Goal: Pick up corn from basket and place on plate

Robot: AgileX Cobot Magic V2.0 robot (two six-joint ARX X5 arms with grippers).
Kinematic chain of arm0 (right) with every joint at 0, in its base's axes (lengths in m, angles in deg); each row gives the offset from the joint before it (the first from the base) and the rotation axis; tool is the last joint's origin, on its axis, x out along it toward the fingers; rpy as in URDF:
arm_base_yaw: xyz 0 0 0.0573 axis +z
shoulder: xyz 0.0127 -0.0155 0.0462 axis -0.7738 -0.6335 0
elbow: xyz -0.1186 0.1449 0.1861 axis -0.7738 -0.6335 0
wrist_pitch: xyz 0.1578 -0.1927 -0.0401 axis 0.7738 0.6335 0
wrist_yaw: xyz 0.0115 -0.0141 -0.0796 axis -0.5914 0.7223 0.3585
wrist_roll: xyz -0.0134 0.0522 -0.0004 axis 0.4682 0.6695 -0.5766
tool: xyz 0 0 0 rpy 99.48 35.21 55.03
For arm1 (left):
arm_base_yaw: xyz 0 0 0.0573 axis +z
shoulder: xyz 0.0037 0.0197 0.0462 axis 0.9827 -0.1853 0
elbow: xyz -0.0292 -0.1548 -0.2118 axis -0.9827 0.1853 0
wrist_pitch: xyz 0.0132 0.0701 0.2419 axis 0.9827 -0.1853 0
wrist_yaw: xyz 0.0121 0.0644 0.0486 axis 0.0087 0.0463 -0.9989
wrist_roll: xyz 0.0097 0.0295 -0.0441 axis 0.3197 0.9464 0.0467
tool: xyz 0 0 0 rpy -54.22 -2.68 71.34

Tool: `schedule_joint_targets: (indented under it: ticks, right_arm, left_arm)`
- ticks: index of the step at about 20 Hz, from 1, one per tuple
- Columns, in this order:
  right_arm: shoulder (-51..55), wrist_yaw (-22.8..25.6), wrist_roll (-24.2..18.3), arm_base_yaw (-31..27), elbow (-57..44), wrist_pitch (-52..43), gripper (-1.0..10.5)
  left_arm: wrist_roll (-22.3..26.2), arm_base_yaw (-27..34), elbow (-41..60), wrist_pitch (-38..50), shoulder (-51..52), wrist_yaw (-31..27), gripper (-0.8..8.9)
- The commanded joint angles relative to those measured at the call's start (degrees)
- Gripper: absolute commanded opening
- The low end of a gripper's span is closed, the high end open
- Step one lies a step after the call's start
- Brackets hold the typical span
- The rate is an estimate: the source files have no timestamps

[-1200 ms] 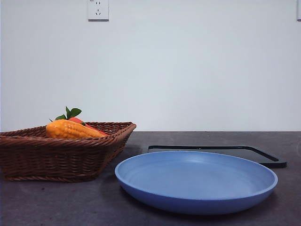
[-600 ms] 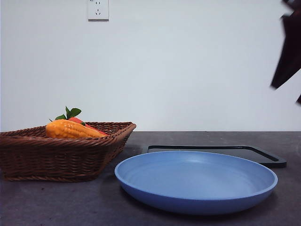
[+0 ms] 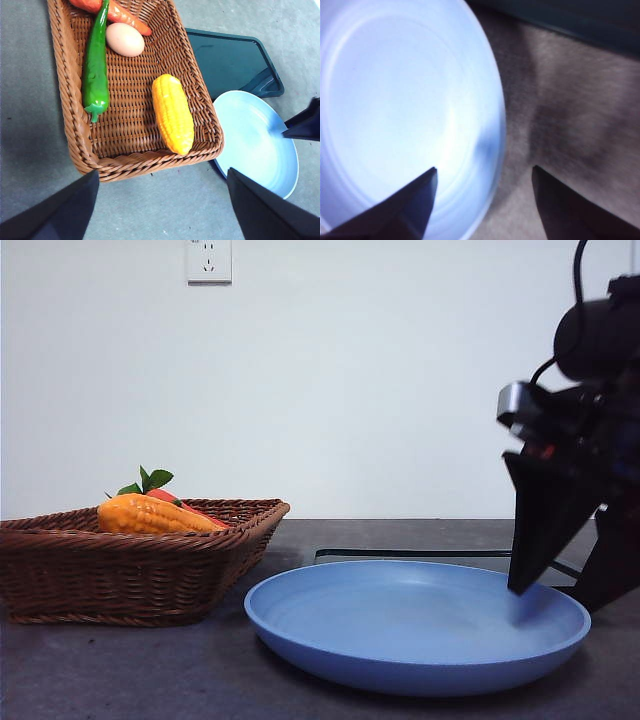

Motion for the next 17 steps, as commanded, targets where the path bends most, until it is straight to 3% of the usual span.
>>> schedule_joint_targets:
  ticks: [1, 6, 11, 17]
  right_arm:
    - [-2.4, -0.2, 0.5, 1.0, 1.0, -1.0, 2.3]
    - [-3.5, 0.4, 0.5, 1.3, 1.0, -1.7, 0.0]
    - [-2.8, 1.4, 1.9, 0.7, 1.0, -1.7, 0.0]
    - [7.8, 1.9, 1.6, -2.3, 1.0, 4.9, 0.0]
  left_arm:
    - [0.1, 0.0, -0.9, 0.6, -0.3, 0.1, 4.17]
    - [0.1, 0.0, -0.9, 0.6, -0.3, 0.1, 4.17]
    - [0.1, -1.6, -1.2, 1.0, -0.4, 0.1, 4.16]
    - [0.0, -9.4, -7.1, 4.6, -8.2, -4.0, 4.16]
